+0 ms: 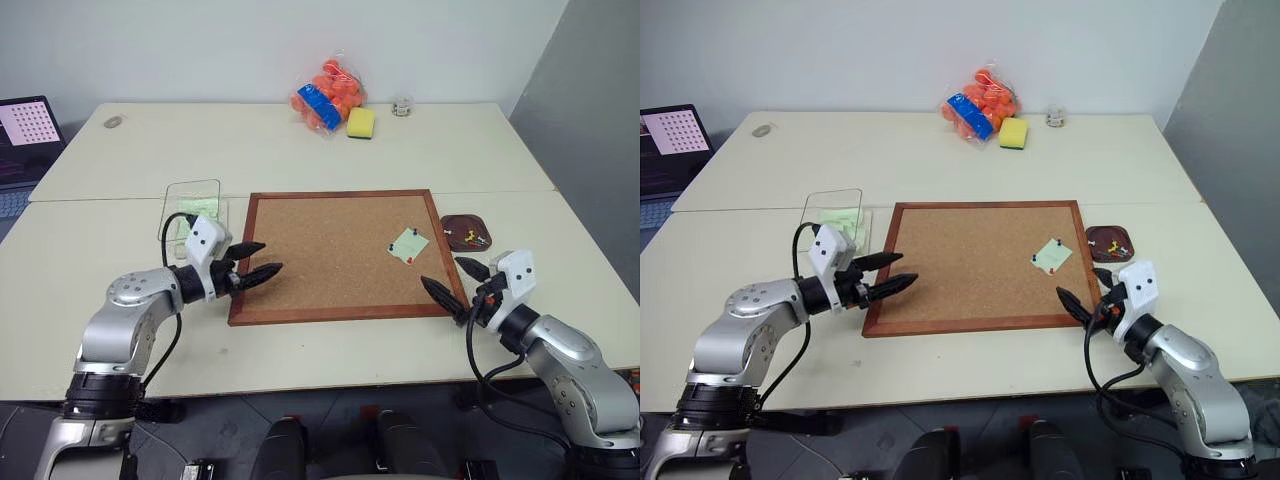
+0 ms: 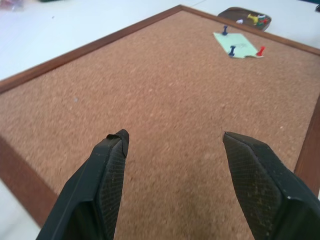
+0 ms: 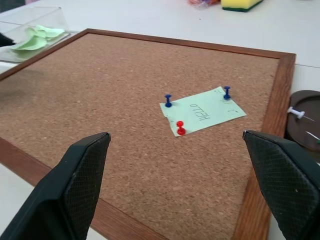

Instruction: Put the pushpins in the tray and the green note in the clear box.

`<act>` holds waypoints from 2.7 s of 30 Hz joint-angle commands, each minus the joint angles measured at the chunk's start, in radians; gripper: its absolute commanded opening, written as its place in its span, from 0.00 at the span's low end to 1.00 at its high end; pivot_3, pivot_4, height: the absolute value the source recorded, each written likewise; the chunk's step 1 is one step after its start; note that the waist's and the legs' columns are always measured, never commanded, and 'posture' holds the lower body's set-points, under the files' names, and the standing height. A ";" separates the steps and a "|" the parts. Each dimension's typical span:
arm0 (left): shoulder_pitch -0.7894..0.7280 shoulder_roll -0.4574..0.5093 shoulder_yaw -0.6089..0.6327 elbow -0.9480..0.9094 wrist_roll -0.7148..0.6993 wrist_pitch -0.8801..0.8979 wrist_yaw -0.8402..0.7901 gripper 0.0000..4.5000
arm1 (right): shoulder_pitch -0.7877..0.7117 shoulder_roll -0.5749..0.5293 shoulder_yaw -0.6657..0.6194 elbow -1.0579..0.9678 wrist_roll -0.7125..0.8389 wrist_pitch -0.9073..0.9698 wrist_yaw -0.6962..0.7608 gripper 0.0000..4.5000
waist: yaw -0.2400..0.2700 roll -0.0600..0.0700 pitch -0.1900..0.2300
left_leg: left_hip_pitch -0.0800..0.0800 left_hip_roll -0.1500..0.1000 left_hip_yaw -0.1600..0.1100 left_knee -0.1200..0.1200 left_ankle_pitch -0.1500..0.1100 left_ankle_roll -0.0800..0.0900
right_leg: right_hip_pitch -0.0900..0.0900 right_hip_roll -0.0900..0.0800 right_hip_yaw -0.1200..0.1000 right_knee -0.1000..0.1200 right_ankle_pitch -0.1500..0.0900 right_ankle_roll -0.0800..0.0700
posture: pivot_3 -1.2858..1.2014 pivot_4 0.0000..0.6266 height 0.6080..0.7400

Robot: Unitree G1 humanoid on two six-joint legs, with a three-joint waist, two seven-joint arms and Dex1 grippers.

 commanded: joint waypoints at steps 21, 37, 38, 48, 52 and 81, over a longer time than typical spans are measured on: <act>-0.335 -0.287 -0.198 0.547 0.181 -0.327 -0.135 0.01 | -0.346 0.067 0.120 0.342 -0.193 -0.118 -0.052 1.00 | -0.001 0.000 0.000 | -0.001 -0.002 0.001 0.002 0.000 0.000 | 0.000 0.000 0.001 0.001 0.002 0.002 | 0.52 0.24 1.00; -0.269 -0.304 -0.261 0.621 0.297 -0.374 -0.129 0.01 | -0.512 0.133 0.127 0.673 -0.278 -0.221 -0.108 1.00 | -0.003 0.004 -0.003 | 0.001 -0.002 0.002 0.002 0.000 0.000 | 0.001 0.000 0.002 0.001 0.004 -0.002 | 0.52 0.24 1.00; -0.268 -0.303 -0.258 0.616 0.295 -0.372 -0.127 0.01 | -0.521 0.139 0.125 0.694 -0.278 -0.230 -0.105 1.00 | -0.003 0.004 -0.003 | 0.001 -0.002 0.002 0.002 0.000 0.000 | 0.001 0.000 0.002 0.001 0.004 -0.002 | 0.52 0.24 1.00; -0.246 -0.284 -0.241 0.556 0.291 -0.349 -0.114 0.00 | -0.622 0.176 0.121 0.896 -0.290 -0.322 -0.094 0.77 | -0.008 0.004 -0.003 | 0.001 -0.001 0.002 0.002 0.000 0.000 | 0.001 0.000 0.002 0.001 0.004 -0.003 | 0.52 0.24 1.00; -0.233 -0.276 -0.236 0.534 0.291 -0.339 -0.110 0.00 | -0.640 0.182 0.120 0.941 -0.293 -0.347 -0.088 0.59 | -0.011 0.004 -0.003 | 0.001 -0.001 0.002 0.002 0.000 0.000 | 0.001 0.000 0.002 0.002 0.004 -0.003 | 0.52 0.24 1.00; -0.243 -0.259 -0.227 0.511 0.292 -0.318 -0.098 0.00 | -0.592 0.227 0.019 0.783 -0.188 -0.442 -0.069 0.02 | -0.022 0.005 -0.003 | 0.001 -0.001 0.001 0.002 0.000 0.000 | 0.001 0.000 0.002 0.002 0.004 -0.003 | 0.52 0.24 1.00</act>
